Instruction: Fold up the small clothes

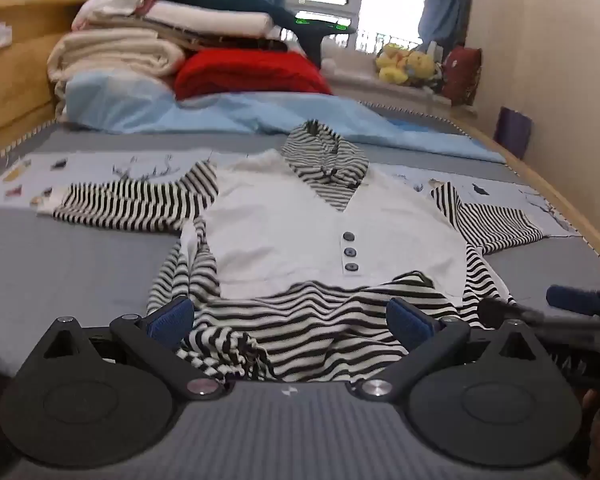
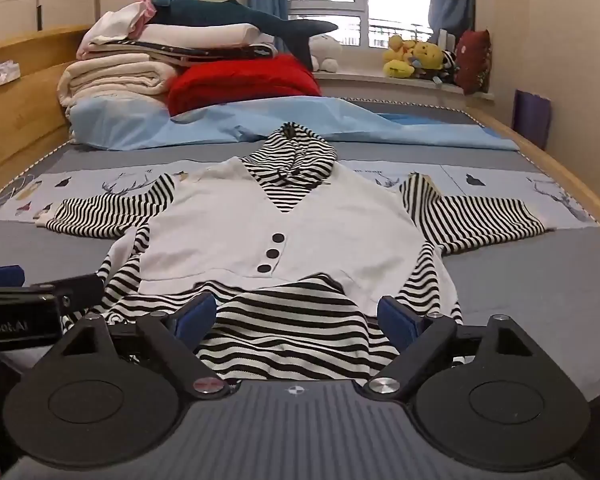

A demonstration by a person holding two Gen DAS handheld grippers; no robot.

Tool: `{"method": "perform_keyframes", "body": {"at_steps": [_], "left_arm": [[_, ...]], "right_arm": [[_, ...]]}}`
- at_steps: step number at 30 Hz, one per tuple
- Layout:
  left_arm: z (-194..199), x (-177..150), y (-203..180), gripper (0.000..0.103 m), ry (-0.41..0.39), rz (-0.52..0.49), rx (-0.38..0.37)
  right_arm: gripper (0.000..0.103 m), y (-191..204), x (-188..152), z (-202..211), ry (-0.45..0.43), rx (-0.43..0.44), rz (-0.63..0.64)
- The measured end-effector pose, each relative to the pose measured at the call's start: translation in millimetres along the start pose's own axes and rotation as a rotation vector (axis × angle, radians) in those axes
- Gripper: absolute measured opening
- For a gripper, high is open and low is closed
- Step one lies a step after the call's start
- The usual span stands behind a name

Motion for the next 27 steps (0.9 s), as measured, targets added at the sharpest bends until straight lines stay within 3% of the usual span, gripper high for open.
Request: {"method": "perform_keyframes", "body": {"at_steps": [5, 27], "left_arm": [[-5.6, -4.1, 3.6, 0.102, 0.023, -0.006, 0.004], [-13.5, -10.4, -6.1, 0.102, 0.068, -0.003, 0.014]], "right_arm": [[0.089, 31.3, -20.9, -10.9, 0.039, 0.014, -0.018], [0.083, 36.5, -25.9, -19.3, 0.095, 0.005, -0.025]]}}
Point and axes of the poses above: each gripper's, at about its wrist camera, not at the fingertips, and z roughly against the way its jaws point, y to its left, x to its top, the point moved 9 cm from there along -z, roughly the way its jaws point, and after that the axes turned 4 degrees about -y, right-handed, at the moved point
